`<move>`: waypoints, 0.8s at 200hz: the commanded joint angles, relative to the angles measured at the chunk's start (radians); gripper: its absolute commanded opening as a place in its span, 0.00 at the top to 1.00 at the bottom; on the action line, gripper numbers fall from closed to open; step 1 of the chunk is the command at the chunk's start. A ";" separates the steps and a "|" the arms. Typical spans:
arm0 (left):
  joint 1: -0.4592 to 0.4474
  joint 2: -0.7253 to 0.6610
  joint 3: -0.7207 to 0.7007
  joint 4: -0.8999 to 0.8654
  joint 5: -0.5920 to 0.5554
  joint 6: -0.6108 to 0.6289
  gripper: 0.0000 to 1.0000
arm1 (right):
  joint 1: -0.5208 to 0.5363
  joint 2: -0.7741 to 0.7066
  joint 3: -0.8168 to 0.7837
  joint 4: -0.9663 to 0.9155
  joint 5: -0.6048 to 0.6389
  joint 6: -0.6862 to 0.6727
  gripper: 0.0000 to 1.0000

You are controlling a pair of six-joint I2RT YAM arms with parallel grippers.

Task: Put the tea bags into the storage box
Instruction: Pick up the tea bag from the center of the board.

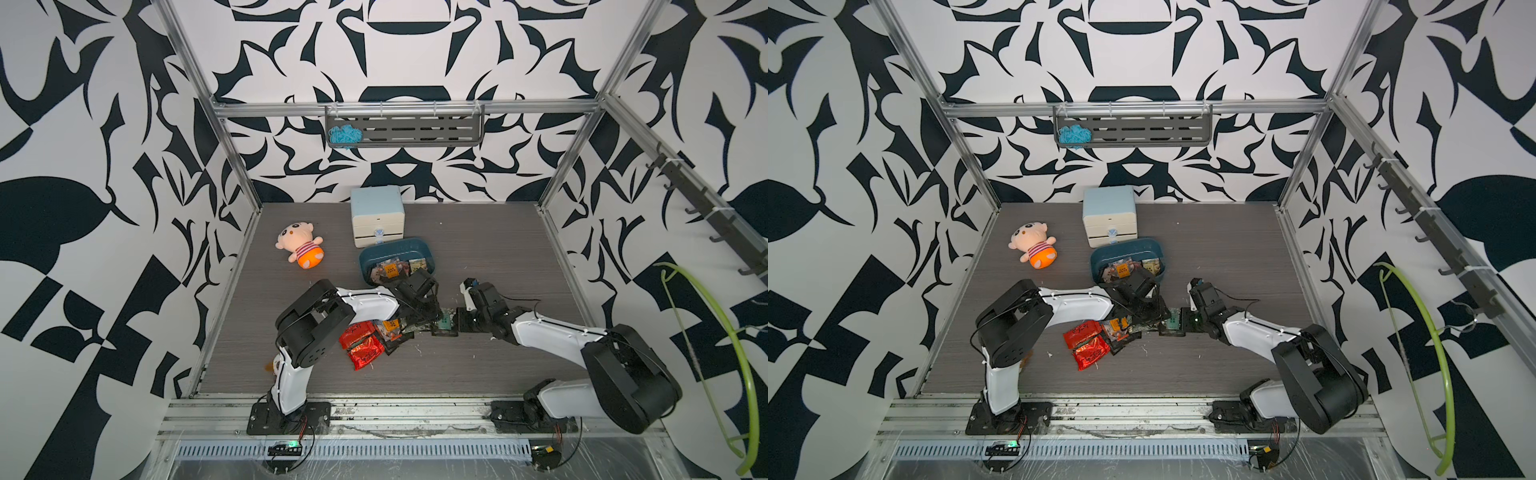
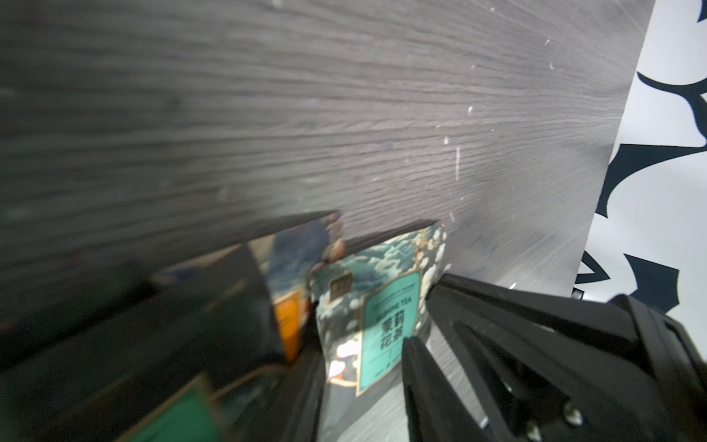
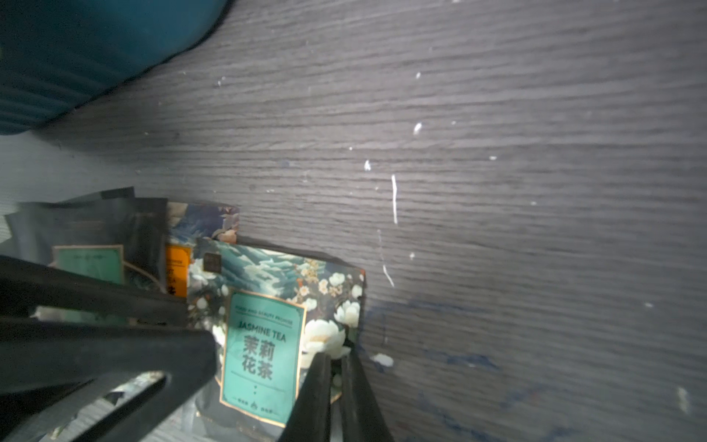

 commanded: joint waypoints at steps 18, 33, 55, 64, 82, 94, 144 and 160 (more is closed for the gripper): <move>-0.010 0.062 0.020 -0.047 -0.025 -0.014 0.64 | -0.003 0.009 0.019 0.002 0.003 0.009 0.87; -0.012 0.068 0.028 -0.047 -0.025 -0.017 0.69 | -0.002 0.013 0.022 0.002 0.002 0.008 0.87; -0.014 0.073 0.043 -0.053 -0.023 -0.014 0.76 | -0.002 0.019 0.024 -0.001 0.003 0.007 0.87; -0.016 0.073 0.044 -0.056 -0.024 -0.014 0.80 | -0.003 0.020 0.025 -0.002 0.003 0.006 0.87; -0.017 0.066 0.043 -0.055 -0.023 -0.012 0.85 | -0.002 0.016 0.024 -0.001 0.005 0.006 0.87; -0.017 0.063 0.040 -0.056 -0.024 -0.011 0.90 | -0.002 0.012 0.023 0.000 0.006 0.007 0.87; -0.018 0.005 0.024 -0.062 -0.013 0.000 1.00 | -0.002 -0.055 -0.003 0.014 0.040 0.004 0.87; -0.019 -0.039 0.018 -0.070 -0.009 0.007 1.00 | -0.002 -0.117 -0.030 0.028 0.069 0.010 0.87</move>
